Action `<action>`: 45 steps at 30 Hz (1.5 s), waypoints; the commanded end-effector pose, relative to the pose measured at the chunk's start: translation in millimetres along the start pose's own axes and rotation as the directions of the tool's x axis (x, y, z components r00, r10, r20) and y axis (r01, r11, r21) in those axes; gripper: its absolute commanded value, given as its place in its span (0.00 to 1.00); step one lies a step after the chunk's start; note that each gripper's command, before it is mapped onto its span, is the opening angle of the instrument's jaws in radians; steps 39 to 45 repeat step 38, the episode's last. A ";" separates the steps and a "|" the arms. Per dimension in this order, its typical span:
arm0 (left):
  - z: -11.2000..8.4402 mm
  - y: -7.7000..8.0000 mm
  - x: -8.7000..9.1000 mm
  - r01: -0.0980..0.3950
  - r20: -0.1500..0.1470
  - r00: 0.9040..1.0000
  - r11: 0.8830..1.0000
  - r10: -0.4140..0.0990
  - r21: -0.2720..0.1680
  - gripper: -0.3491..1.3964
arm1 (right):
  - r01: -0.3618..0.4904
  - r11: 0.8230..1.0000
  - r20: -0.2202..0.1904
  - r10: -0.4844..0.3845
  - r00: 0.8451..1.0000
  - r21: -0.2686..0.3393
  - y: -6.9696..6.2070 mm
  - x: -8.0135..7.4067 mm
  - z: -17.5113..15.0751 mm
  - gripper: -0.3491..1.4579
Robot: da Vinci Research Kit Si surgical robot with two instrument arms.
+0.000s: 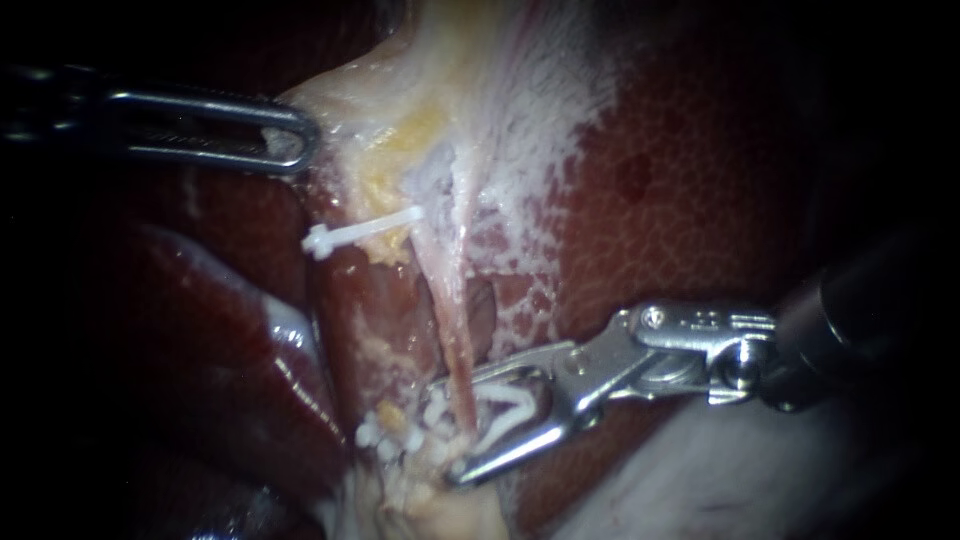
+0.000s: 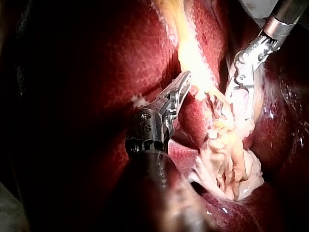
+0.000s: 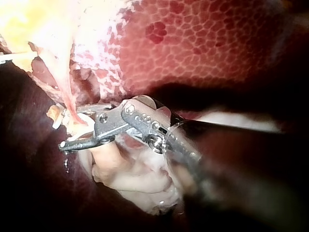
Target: Clipping first clip right tube
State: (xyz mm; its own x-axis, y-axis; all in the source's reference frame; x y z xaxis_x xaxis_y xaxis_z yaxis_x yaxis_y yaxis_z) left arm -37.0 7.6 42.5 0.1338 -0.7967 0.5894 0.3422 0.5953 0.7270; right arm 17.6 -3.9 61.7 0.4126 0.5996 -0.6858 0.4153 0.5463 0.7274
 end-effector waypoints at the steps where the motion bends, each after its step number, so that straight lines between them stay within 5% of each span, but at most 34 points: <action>1: 0.0 0.0 0.0 0.000 0.000 1.000 1.000 0.000 0.000 0.00 | 0.000 1.000 0.000 0.000 1.000 0.000 0.0 0.0 0.0 0.40; 10: 0.0 0.0 0.0 0.000 0.000 1.000 1.000 0.000 0.000 0.00 | 0.000 1.000 0.000 0.000 1.000 -0.001 0.4 0.1 0.1 0.34; 16: 0.0 0.0 0.0 0.000 0.000 1.000 1.000 0.000 0.000 0.00 | -0.065 0.998 0.000 0.065 0.998 0.003 1.7 0.0 -0.9 0.00; 45: 0.0 0.0 0.0 0.000 0.000 1.000 1.000 0.000 0.000 0.00 | -0.103 0.995 0.003 0.103 0.995 0.007 2.4 -0.7 -1.8 0.00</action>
